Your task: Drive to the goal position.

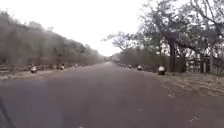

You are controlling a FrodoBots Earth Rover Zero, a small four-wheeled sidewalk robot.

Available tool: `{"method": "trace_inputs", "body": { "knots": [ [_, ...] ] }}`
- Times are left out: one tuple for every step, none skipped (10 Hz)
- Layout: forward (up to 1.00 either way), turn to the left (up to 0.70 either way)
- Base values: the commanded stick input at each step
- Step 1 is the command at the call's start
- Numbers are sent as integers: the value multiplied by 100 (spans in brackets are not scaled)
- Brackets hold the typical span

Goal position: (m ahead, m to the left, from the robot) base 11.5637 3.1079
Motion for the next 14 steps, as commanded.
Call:
{"method": "trace_inputs", "body": {
  "knots": [
    [100, 0],
    [100, 0],
    [100, 13],
    [100, 26],
    [100, 39],
    [100, 0],
    [100, 0],
    [100, 0],
    [100, 0],
    [100, 0],
    [100, 0],
    [100, 0],
    [100, 0],
    [100, 0]
  ]
}}
